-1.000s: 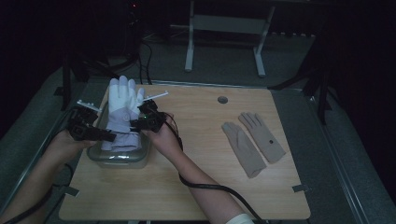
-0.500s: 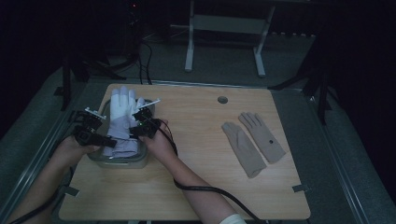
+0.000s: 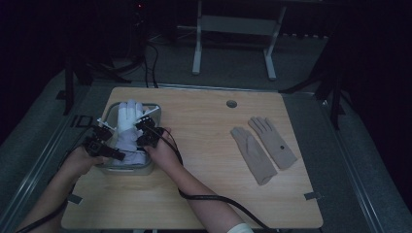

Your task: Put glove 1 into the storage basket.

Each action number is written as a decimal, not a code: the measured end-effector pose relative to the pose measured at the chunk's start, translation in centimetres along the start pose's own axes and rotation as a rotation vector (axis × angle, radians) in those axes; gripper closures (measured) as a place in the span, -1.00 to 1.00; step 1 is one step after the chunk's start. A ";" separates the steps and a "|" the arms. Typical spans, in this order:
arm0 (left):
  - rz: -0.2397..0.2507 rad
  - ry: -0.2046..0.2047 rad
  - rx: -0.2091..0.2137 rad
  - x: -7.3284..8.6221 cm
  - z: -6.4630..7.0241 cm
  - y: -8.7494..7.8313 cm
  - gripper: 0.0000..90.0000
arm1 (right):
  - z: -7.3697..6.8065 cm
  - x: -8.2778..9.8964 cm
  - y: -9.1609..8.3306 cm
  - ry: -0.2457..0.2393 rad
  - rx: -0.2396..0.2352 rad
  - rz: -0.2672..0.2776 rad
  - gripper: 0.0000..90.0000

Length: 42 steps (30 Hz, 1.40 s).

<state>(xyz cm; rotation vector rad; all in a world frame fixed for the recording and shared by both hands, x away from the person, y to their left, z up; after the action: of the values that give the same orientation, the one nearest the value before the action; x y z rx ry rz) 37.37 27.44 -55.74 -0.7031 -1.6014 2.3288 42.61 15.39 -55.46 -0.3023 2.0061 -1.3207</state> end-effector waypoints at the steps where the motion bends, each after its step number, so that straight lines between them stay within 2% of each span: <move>1: -0.004 0.000 -0.001 0.1 -0.1 0.1 0.61 | 0.0 0.0 0.0 0.000 0.000 0.000 0.63; 2: -0.002 0.000 -0.001 0.1 -0.1 0.3 0.52 | 0.0 0.0 0.2 -0.005 0.005 -0.001 0.55; 3: 0.005 0.001 -0.003 0.1 -0.1 0.3 0.52 | 0.0 0.0 0.2 -0.005 0.005 -0.001 0.55; 4: 0.013 0.011 -0.017 0.1 -0.1 0.3 0.38 | 0.0 -0.1 0.2 -0.017 0.021 0.004 0.45; 5: 0.013 0.015 -0.030 0.1 -0.1 0.4 0.38 | 0.0 -0.1 0.2 -0.017 0.021 0.004 0.45; 7: 0.024 0.016 -0.071 0.0 0.1 0.4 0.24 | -0.1 -0.2 0.1 -0.038 0.024 0.008 0.35; 8: 0.041 0.022 -0.103 0.0 0.1 0.3 0.11 | -0.1 -0.3 0.0 -0.074 0.043 0.018 0.21; 9: 0.041 0.022 -0.103 0.0 0.1 0.3 0.08 | -0.1 -0.3 0.0 -0.074 0.043 0.018 0.21; 11: 0.053 0.012 -0.115 -0.1 0.0 0.1 0.04 | -0.1 -0.6 -0.4 -0.104 0.074 0.046 -0.02; 12: 0.053 0.007 -0.129 -0.1 0.0 0.0 0.00 | -0.2 -0.8 -0.9 -0.105 0.040 0.072 -0.10; 13: 0.061 0.004 -0.126 -0.2 0.0 -0.1 0.00 | -0.2 -0.8 -0.9 -0.105 0.040 0.072 -0.18; 14: 0.082 -0.010 -0.142 -0.2 0.0 -0.6 -0.02 | -0.1 -1.1 -1.5 -0.115 0.045 0.106 -0.22; 15: 0.082 -0.010 -0.142 -0.2 0.0 -0.6 -0.06 | -0.1 -1.1 -1.5 -0.115 0.045 0.106 -0.22; 17: 0.128 -0.021 -0.129 -0.3 0.4 -1.4 -0.09 | 0.1 -1.2 -2.2 -0.097 0.025 0.110 -0.34; 18: 0.141 -0.022 -0.137 -0.4 0.5 -1.7 -0.11 | 0.2 -1.2 -2.4 -0.098 0.020 0.110 -0.34; 19: 0.156 -0.029 -0.142 -0.5 0.7 -2.0 -0.17 | 0.2 -1.1 -2.6 -0.108 0.005 0.100 -0.40; 20: 0.170 -0.031 -0.145 -0.6 0.8 -2.2 -0.21 | 0.3 -1.1 -3.2 -0.130 0.003 0.113 -0.47; 21: 0.180 -0.032 -0.152 -0.6 0.9 -2.4 -0.21 | 0.3 -1.1 -3.2 -0.130 0.003 0.113 -0.47; 23: 0.207 -0.031 -0.151 -0.9 1.4 -2.8 -0.35 | 0.4 -1.1 -3.8 -0.135 -0.018 0.120 -0.53; 25: 0.241 -0.022 -0.124 -1.1 2.0 -3.0 -0.50 | 0.6 -1.1 -4.2 -0.158 -0.007 0.136 -0.59; 26: 0.274 -0.023 -0.123 -1.4 2.4 -3.2 -0.54 | 0.9 -0.9 -4.6 -0.188 0.009 0.137 -0.65; 27: 0.293 -0.023 -0.132 -1.6 2.6 -3.3 -0.54 | 0.9 -0.9 -4.6 -0.188 0.009 0.137 -0.65; 28: 0.312 -0.012 -0.132 -1.8 3.1 -3.3 -0.56 | 1.0 -0.8 -4.8 -0.187 0.006 0.139 -0.65; 30: 0.350 0.006 -0.103 -2.3 4.2 -3.4 -0.57 | 1.5 -0.6 -5.4 -0.182 -0.001 0.136 -0.65; 36: 0.436 0.060 -0.090 -3.4 7.0 -3.2 -0.59 | 2.9 0.3 -7.4 -0.183 0.002 0.151 -0.66; 40: 0.460 0.098 -0.083 -3.9 8.9 -2.8 -0.59 | 4.0 1.0 -8.7 -0.180 0.018 0.169 -0.66; 42: 0.460 0.103 -0.083 -4.0 9.1 -2.7 -0.60 | 4.4 1.3 -9.1 -0.177 0.019 0.174 -0.66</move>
<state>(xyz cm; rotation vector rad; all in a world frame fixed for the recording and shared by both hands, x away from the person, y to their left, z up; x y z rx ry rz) 35.98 19.25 -49.64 -1.3082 -1.6341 2.4795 43.03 7.44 -49.05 -0.2223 1.8273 -1.1617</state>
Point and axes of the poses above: each handheld gripper's, and its own axes: y roughly forward along the jaws, x roughly out of its underside, z roughly to its right, the point moved 7 cm from there along y, roughly forward along the jaws, and after that the axes turned 6 degrees about -z, right-handed, at the moved point
